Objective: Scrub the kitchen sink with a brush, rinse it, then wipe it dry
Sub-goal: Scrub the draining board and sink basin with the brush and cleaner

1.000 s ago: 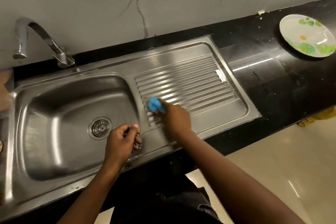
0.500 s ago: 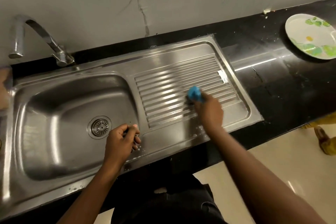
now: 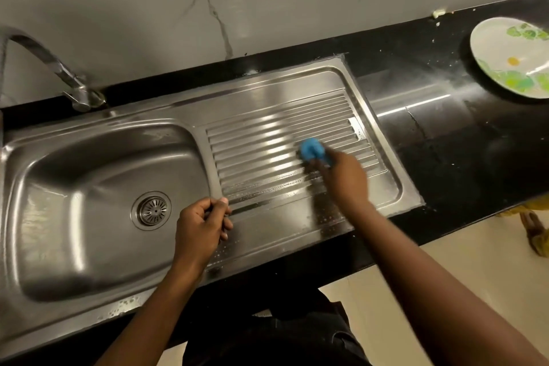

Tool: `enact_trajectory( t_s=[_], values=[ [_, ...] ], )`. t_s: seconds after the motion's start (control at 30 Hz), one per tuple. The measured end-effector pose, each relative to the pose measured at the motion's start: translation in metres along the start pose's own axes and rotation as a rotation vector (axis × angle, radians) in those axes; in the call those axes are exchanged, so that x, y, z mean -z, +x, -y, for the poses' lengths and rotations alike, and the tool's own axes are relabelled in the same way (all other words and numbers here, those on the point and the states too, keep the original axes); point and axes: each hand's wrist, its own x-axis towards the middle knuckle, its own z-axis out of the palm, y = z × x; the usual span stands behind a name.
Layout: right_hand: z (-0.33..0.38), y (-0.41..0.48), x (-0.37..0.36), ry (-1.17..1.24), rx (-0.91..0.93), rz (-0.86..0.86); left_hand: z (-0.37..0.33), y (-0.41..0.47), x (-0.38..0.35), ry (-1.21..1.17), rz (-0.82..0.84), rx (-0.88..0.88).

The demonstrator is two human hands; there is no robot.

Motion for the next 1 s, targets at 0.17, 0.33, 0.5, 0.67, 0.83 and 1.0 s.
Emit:
enact_trajectory(
  t_s=[0.17,0.33,0.5,0.67,0.83,1.0],
  values=[
    [-0.048,0.030,0.059,-0.040,-0.195,-0.124,0.000,0.001,-0.002,0.007,0.005,0.001],
    [0.013,-0.007,-0.004,0.040,-0.100,-0.084,-0.001,0.004,0.000,-0.001,-0.011,0.006],
    [0.112,-0.050,-0.083,-0.018,0.204,0.204,-0.003,0.007,0.001,-0.006,-0.080,-0.013],
    [0.122,-0.041,-0.083,-0.116,0.336,0.295,-0.005,0.009,0.003,-0.011,-0.113,-0.016],
    [0.034,-0.010,-0.022,0.007,0.084,0.129,-0.001,0.008,0.002,-0.009,-0.089,-0.003],
    [-0.045,0.032,0.046,-0.023,-0.136,-0.066,0.002,0.006,0.002,0.013,-0.069,-0.002]
  ],
)
